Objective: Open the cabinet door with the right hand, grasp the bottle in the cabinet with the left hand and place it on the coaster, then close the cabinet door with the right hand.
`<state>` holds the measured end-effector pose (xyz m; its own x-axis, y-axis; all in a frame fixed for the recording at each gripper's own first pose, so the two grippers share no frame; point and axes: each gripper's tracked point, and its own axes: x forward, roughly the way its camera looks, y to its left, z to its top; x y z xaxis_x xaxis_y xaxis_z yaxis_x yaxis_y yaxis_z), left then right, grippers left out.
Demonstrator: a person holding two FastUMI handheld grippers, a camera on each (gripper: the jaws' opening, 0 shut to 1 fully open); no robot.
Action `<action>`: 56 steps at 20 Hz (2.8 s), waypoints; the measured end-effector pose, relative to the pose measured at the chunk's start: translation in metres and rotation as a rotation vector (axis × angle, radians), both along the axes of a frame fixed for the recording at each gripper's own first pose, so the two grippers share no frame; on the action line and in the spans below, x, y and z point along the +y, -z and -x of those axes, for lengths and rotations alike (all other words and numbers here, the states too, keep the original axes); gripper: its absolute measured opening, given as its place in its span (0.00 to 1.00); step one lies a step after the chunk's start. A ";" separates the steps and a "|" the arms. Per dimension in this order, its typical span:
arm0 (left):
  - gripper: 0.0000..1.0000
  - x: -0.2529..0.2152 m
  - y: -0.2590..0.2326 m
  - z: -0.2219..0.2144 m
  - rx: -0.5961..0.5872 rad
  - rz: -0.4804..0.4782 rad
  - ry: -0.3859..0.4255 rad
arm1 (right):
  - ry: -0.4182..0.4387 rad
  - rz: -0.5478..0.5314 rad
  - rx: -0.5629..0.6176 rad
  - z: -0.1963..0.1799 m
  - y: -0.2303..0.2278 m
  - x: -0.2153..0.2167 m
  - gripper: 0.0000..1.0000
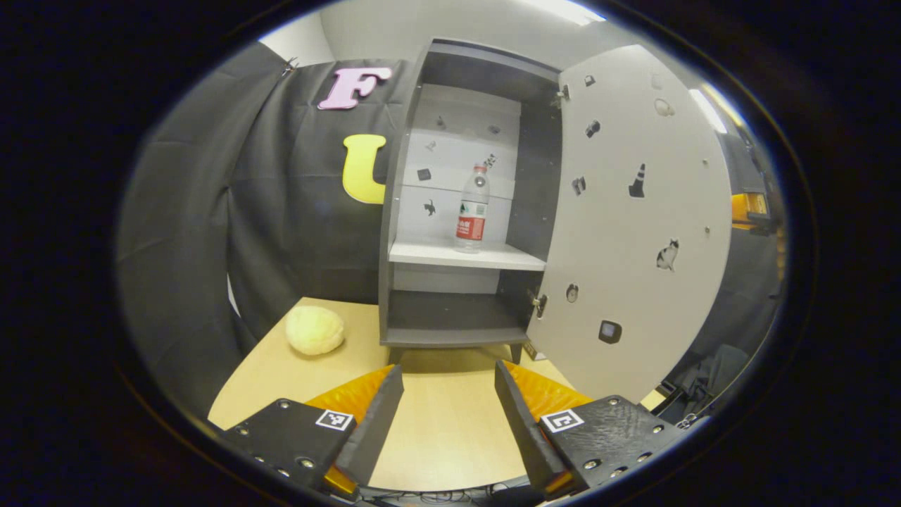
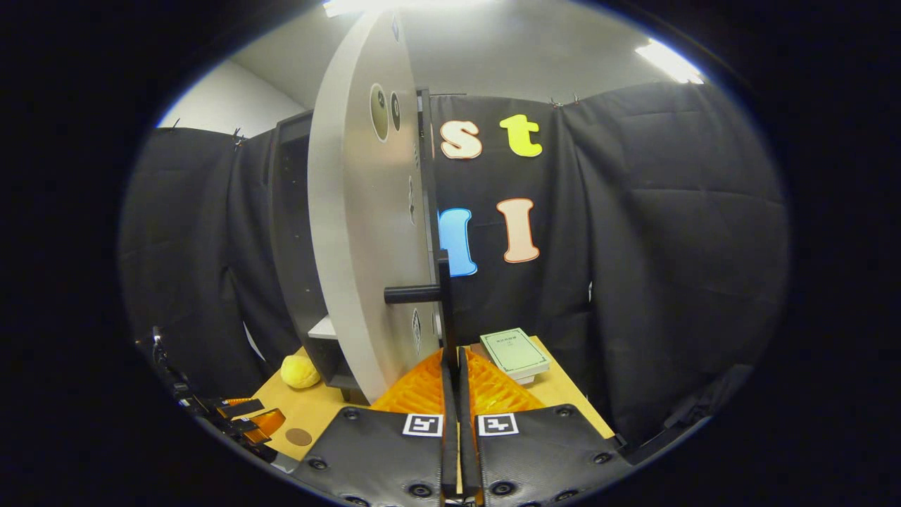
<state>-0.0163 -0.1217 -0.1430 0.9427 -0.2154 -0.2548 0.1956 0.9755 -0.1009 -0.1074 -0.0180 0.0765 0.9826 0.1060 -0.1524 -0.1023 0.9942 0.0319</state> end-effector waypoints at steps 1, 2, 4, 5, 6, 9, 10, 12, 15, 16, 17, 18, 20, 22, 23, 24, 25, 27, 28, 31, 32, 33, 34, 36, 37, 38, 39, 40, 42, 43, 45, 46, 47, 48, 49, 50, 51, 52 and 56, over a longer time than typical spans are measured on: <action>0.79 -0.001 -0.001 -0.002 0.000 -0.004 0.005 | -0.013 0.005 -0.004 0.000 0.001 -0.004 0.04; 0.79 -0.001 -0.001 -0.003 0.002 -0.007 0.010 | -0.022 0.006 -0.014 0.002 -0.002 -0.009 0.05; 0.79 -0.006 0.001 -0.007 0.011 -0.005 0.025 | -0.034 0.005 -0.033 0.007 -0.009 -0.021 0.07; 0.81 -0.008 0.001 -0.009 0.017 0.000 0.034 | -0.038 -0.005 -0.040 0.010 -0.010 -0.026 0.07; 0.81 -0.010 0.001 -0.012 0.018 0.004 0.042 | -0.049 -0.020 -0.043 0.013 -0.012 -0.028 0.08; 0.79 -0.019 -0.005 -0.020 0.017 -0.003 0.067 | -0.047 -0.001 -0.045 0.025 -0.013 -0.036 0.11; 0.79 -0.021 -0.012 -0.021 0.008 -0.002 0.077 | -0.031 0.028 -0.052 0.029 -0.017 -0.043 0.07; 0.81 -0.025 -0.027 -0.030 -0.016 -0.004 0.093 | -0.014 0.048 -0.067 0.040 -0.023 -0.053 0.07; 0.81 -0.026 -0.049 -0.043 -0.056 -0.020 0.111 | 0.054 0.016 -0.059 0.054 -0.026 -0.079 0.11; 0.79 -0.026 -0.057 -0.048 -0.074 -0.024 0.110 | 0.078 -0.001 -0.057 0.055 -0.028 -0.089 0.11; 0.78 -0.025 -0.063 -0.056 -0.087 -0.025 0.107 | 0.110 -0.019 -0.060 0.055 -0.028 -0.101 0.11; 0.81 -0.024 -0.068 -0.064 -0.099 -0.026 0.103 | 0.135 -0.041 -0.066 0.051 -0.031 -0.113 0.11; 0.78 -0.023 -0.082 -0.081 -0.123 -0.024 0.090 | 0.203 -0.071 -0.048 0.042 -0.029 -0.140 0.29; 0.81 -0.021 -0.097 -0.101 -0.139 -0.027 0.068 | 0.278 -0.099 -0.029 0.032 -0.025 -0.172 0.39; 0.81 -0.021 -0.105 -0.113 -0.145 -0.030 0.060 | 0.292 -0.120 -0.030 0.024 -0.029 -0.180 0.35; 0.84 -0.021 -0.114 -0.125 -0.153 -0.035 0.053 | 0.302 -0.144 -0.038 0.013 -0.032 -0.187 0.36; 0.84 -0.021 -0.122 -0.137 -0.159 -0.038 0.045 | 0.307 -0.169 -0.047 0.006 -0.034 -0.193 0.36; 0.84 -0.023 -0.140 -0.160 -0.175 -0.028 0.040 | 0.302 -0.204 -0.070 -0.016 -0.036 -0.202 0.54; 0.84 -0.024 -0.149 -0.173 -0.185 -0.017 0.037 | 0.296 -0.212 -0.075 -0.026 -0.036 -0.204 0.60; 0.81 -0.024 -0.171 -0.212 -0.205 -0.004 0.018 | 0.280 -0.211 -0.058 -0.058 -0.030 -0.209 0.66; 0.81 -0.024 -0.175 -0.227 -0.209 -0.005 0.012 | 0.265 -0.201 -0.042 -0.070 -0.028 -0.209 0.84; 0.78 -0.026 -0.178 -0.239 -0.210 -0.008 0.010 | 0.248 -0.188 -0.022 -0.081 -0.022 -0.205 0.76; 0.78 -0.030 -0.180 -0.251 -0.211 -0.013 0.013 | 0.236 -0.172 -0.013 -0.092 -0.020 -0.204 0.84; 0.78 -0.039 -0.184 -0.272 -0.220 -0.013 0.024 | 0.213 -0.140 -0.004 -0.114 -0.015 -0.202 0.92; 0.81 -0.043 -0.186 -0.281 -0.226 -0.018 0.032 | 0.206 -0.132 0.005 -0.123 -0.009 -0.201 0.98; 0.78 -0.048 -0.187 -0.290 -0.229 -0.028 0.039 | 0.199 -0.132 0.010 -0.132 -0.008 -0.200 0.98; 0.78 -0.054 -0.187 -0.300 -0.229 -0.037 0.048 | 0.189 -0.142 0.007 -0.140 -0.008 -0.197 0.98; 0.78 -0.061 -0.186 -0.309 -0.231 -0.044 0.054 | 0.182 -0.157 0.000 -0.148 -0.009 -0.196 0.98; 0.81 -0.073 -0.187 -0.328 -0.247 -0.042 0.064 | 0.165 -0.188 -0.012 -0.159 -0.009 -0.196 0.98; 0.81 -0.079 -0.188 -0.337 -0.257 -0.038 0.070 | 0.164 -0.197 -0.015 -0.163 -0.007 -0.197 0.98; 0.78 -0.092 -0.184 -0.351 -0.255 -0.036 0.088 | 0.175 -0.197 -0.011 -0.168 -0.002 -0.204 0.98; 0.78 -0.096 -0.184 -0.359 -0.258 -0.040 0.092 | 0.182 -0.192 -0.006 -0.169 0.000 -0.208 0.98; 0.81 -0.100 -0.184 -0.367 -0.262 -0.043 0.095 | 0.182 -0.192 -0.002 -0.170 0.002 -0.208 0.98; 0.81 -0.104 -0.183 -0.373 -0.265 -0.044 0.099 | 0.188 -0.193 0.001 -0.171 0.003 -0.211 0.98; 0.81 -0.107 -0.181 -0.378 -0.265 -0.046 0.102 | 0.195 -0.192 0.005 -0.171 0.006 -0.213 0.98; 0.78 -0.108 -0.179 -0.385 -0.267 -0.051 0.101 | 0.203 -0.192 0.011 -0.171 0.009 -0.217 0.98; 0.81 -0.109 -0.175 -0.392 -0.266 -0.054 0.101 | 0.212 -0.192 0.017 -0.171 0.011 -0.219 0.98; 0.81 -0.110 -0.174 -0.397 -0.265 -0.052 0.103 | 0.221 -0.192 0.023 -0.171 0.013 -0.221 0.98; 0.78 -0.113 -0.167 -0.409 -0.251 -0.005 0.116 | 0.252 -0.192 0.036 -0.169 0.020 -0.228 0.98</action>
